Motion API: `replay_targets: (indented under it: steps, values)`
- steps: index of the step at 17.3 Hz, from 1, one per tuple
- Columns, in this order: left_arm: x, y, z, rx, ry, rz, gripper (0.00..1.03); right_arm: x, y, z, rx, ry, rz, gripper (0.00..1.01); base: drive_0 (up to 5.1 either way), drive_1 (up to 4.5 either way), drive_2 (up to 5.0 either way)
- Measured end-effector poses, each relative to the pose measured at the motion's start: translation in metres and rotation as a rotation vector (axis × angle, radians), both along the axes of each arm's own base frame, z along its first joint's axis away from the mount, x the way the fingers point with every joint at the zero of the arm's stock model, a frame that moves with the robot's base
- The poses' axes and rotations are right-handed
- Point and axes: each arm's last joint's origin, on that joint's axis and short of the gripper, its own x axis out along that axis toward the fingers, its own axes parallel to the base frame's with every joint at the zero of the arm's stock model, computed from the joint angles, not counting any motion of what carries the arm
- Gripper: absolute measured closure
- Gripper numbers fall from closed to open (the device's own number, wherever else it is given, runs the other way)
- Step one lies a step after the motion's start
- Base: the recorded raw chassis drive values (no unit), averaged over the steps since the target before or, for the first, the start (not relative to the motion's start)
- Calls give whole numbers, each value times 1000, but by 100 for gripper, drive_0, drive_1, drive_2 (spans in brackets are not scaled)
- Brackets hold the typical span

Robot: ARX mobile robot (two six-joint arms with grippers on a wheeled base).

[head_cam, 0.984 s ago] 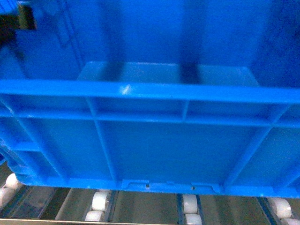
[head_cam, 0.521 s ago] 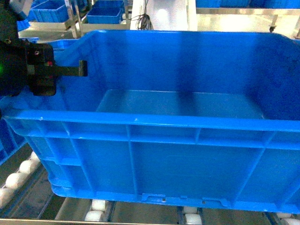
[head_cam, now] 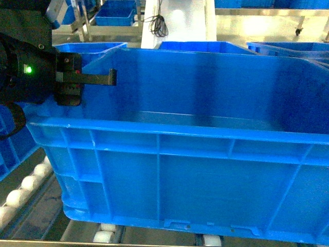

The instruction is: Place box next to blue box on left shelf

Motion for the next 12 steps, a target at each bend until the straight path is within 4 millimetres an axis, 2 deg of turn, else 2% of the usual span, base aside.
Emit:
replay_targets:
  steps: [2, 3, 4, 7, 10, 12]
  values:
    - [-1, -2, -11, 10, 67, 28, 92, 2, 0, -2, -11, 27, 20, 92, 0, 0, 0]
    - [1, 0, -12, 50, 53, 47, 78, 3, 6, 0, -37, 33, 9, 75, 0, 0, 0]
    - [7, 8, -4, 35, -43, 87, 58, 6, 7, 7, -36, -35, -4, 55, 0, 0, 0]
    - [9, 21, 19, -12, -184, 144, 38, 3, 7, 41, -26, -259, -25, 35, 0, 0, 0]
    - [8, 25, 28, -29, -234, 159, 31, 0, 7, 57, -27, -353, -37, 27, 0, 0, 0]
    - [4, 28, 40, -47, -284, 169, 16, -4, 8, 78, -24, -450, -44, 13, 0, 0, 0]
